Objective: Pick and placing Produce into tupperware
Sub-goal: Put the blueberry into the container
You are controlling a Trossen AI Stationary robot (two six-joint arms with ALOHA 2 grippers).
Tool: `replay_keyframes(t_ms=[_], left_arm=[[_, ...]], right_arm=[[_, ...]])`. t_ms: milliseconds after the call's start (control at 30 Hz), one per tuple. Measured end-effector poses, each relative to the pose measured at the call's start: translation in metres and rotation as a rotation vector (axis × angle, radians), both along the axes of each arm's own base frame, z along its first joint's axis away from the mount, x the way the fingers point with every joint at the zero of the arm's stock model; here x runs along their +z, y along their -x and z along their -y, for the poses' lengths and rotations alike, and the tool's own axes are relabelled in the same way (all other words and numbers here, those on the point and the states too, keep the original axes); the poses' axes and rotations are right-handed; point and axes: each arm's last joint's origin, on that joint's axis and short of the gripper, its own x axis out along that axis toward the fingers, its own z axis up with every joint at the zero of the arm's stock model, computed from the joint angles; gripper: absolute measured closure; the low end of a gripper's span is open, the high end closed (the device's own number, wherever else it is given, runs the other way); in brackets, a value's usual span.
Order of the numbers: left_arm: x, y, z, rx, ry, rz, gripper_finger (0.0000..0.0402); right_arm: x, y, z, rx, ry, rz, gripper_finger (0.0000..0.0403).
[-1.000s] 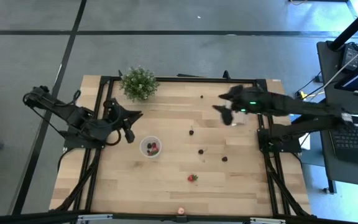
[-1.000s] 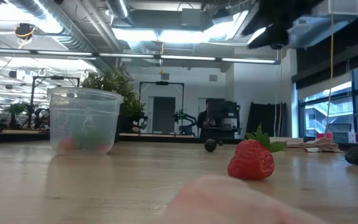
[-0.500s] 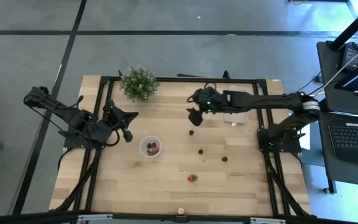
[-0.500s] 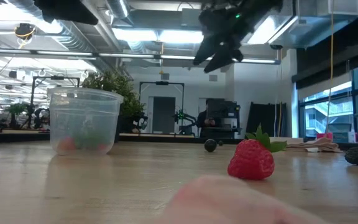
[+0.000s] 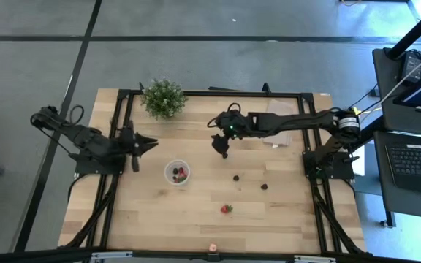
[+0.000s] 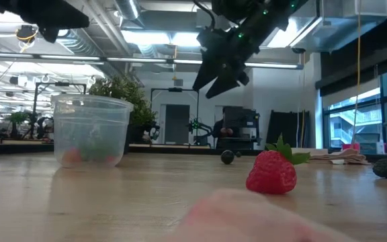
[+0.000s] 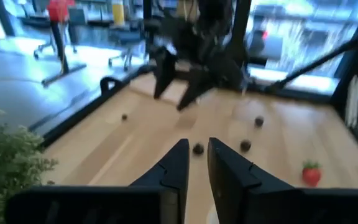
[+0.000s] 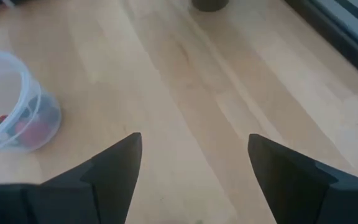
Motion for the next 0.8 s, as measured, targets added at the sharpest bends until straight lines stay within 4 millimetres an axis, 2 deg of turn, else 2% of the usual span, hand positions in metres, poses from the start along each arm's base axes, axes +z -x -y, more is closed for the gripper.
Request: replay_keyframes(t_ms=[267, 800], left_arm=[[-0.017, 0.021, -0.011, -0.005, 0.034, 0.108, 0.0331], [-0.021, 0.024, -0.012, -0.001, 0.036, 0.116, 0.03]], right_arm=[[-0.004, -0.002, -0.014, 0.046, 0.035, -0.034, 0.0084], [-0.01, 0.002, -0.043, 0.337, 0.225, -0.166, 0.0073]])
